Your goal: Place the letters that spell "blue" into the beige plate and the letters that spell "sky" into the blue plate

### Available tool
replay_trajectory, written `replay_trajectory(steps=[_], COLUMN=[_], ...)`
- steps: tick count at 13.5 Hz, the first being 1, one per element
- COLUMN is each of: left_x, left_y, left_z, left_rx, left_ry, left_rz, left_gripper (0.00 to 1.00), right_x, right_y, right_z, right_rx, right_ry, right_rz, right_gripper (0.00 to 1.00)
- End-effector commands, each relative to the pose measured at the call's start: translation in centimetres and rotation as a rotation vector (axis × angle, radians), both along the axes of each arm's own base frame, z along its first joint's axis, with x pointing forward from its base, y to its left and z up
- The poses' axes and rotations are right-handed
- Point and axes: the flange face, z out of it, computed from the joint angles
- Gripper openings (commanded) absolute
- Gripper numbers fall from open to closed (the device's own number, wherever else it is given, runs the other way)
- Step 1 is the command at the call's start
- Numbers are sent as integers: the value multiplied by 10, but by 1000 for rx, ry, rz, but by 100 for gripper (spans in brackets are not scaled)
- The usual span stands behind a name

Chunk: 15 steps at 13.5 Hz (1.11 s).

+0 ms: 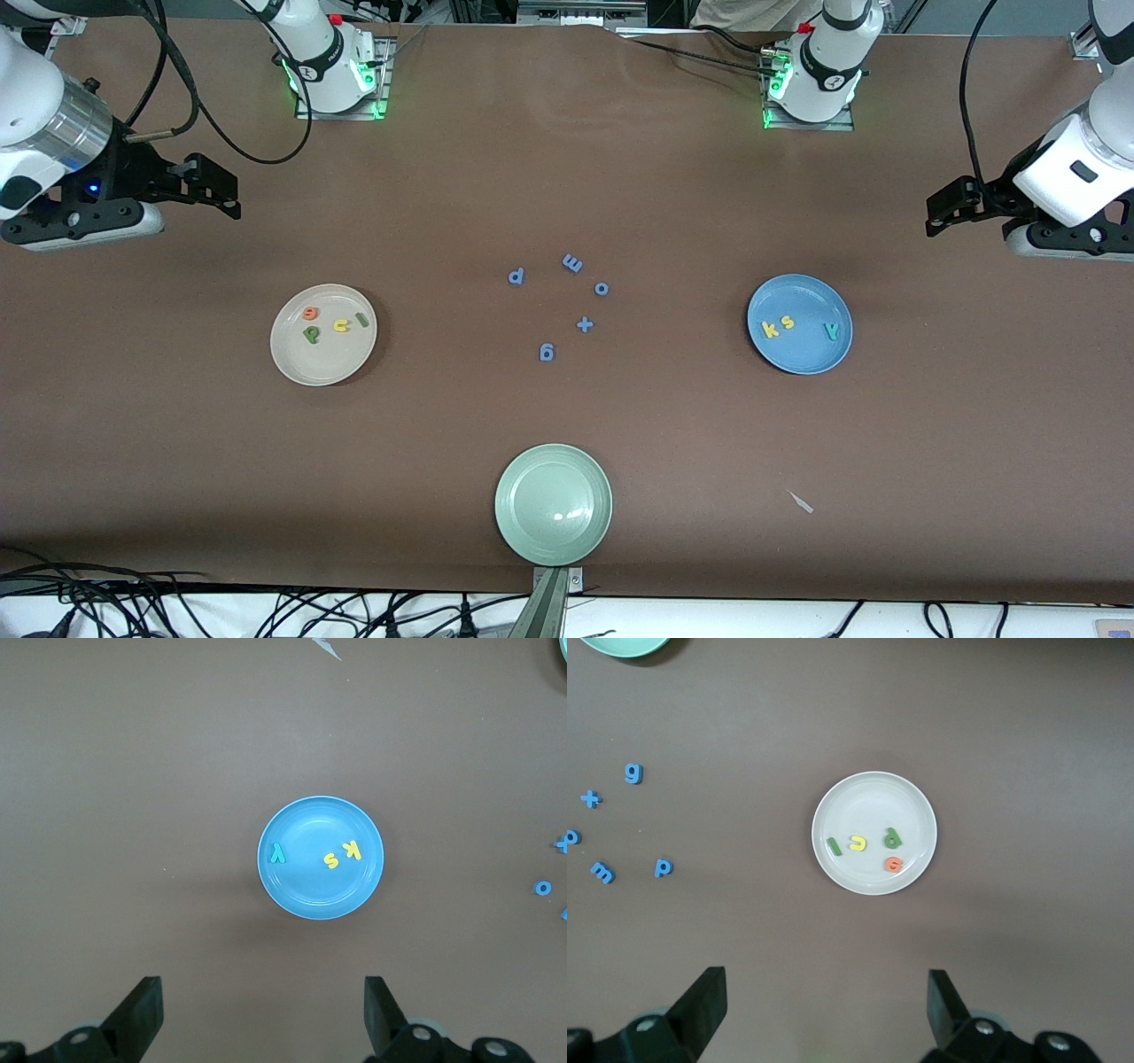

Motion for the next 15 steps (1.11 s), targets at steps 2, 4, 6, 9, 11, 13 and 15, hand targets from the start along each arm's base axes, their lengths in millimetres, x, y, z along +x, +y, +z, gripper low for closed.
replay_trajectory(steps=[2, 4, 6, 9, 11, 13, 15], left_x=[-7, -8, -8, -8, -8, -8, -8], left_y=[0, 0, 0, 0, 0, 0, 0], left_z=[4, 4, 4, 4, 4, 4, 4], left_rx=[-2, -2, -2, -2, -2, -2, -2], left_ry=[2, 4, 7, 7, 9, 9, 9], left_rz=[-19, -19, -19, -19, -19, -19, -19], left_gripper=[100, 100, 100, 100, 100, 100, 100], right_x=[8, 8, 7, 8, 8, 8, 9], right_y=[-2, -1, 2, 2, 3, 2, 1], right_z=[-3, -4, -3, -4, -4, -4, -4], right_rx=[-28, -32, -36, -37, -35, -36, -36], right_ry=[5, 6, 4, 7, 7, 7, 5], right_rz=[-7, -7, -1, -1, 1, 2, -1], right_gripper=[100, 100, 100, 100, 100, 100, 100])
